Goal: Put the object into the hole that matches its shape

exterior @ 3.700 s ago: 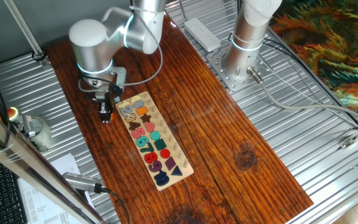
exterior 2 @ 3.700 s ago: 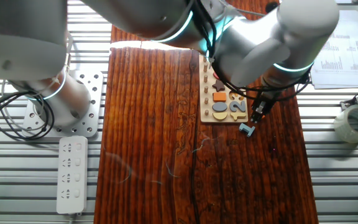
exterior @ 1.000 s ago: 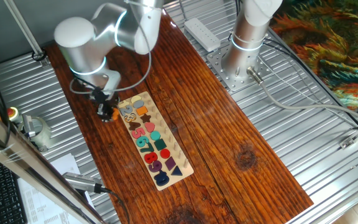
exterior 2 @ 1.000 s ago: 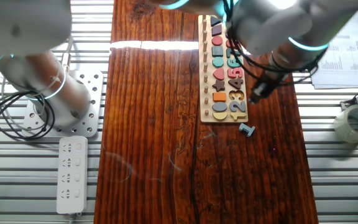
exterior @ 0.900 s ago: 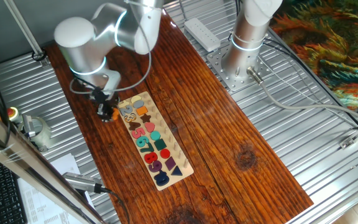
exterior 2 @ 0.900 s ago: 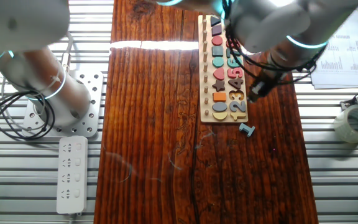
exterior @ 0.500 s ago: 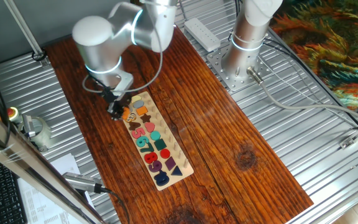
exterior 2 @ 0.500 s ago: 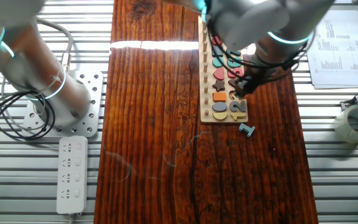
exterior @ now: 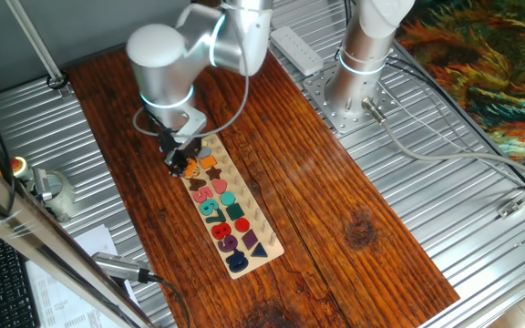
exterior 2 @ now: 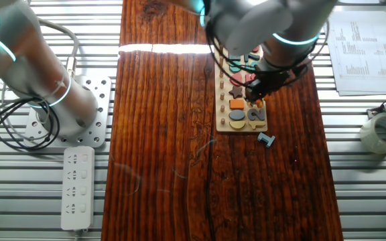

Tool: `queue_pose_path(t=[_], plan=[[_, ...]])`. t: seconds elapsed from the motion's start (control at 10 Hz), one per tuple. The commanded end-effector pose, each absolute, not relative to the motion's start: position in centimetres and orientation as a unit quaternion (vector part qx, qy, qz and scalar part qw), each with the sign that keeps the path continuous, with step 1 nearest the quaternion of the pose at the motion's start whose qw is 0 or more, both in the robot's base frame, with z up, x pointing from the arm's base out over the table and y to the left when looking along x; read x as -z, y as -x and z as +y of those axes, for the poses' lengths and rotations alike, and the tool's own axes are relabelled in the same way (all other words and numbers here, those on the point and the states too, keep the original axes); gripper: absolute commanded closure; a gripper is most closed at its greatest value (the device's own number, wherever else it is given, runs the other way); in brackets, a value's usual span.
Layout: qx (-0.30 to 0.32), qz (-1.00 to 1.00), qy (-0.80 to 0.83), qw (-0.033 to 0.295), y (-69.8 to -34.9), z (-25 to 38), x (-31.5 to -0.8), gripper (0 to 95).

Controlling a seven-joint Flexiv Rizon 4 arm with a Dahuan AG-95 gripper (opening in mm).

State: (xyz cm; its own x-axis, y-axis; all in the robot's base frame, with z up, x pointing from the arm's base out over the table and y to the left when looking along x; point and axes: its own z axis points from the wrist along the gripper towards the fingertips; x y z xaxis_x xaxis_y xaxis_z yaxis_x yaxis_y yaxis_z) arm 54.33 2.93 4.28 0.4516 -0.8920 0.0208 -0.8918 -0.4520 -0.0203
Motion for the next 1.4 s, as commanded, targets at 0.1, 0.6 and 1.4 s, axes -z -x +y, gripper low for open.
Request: queue_pose_path(t=[0.1,0.6,1.4], plan=[[0.025,0.524,0.851,0.007,-54.1,2.9,-3.9,95.0],[0.043,0.563,0.825,0.011,-54.1,2.9,-3.3,95.0],[0.058,0.588,0.806,0.01,-54.3,2.8,-2.6,95.0]])
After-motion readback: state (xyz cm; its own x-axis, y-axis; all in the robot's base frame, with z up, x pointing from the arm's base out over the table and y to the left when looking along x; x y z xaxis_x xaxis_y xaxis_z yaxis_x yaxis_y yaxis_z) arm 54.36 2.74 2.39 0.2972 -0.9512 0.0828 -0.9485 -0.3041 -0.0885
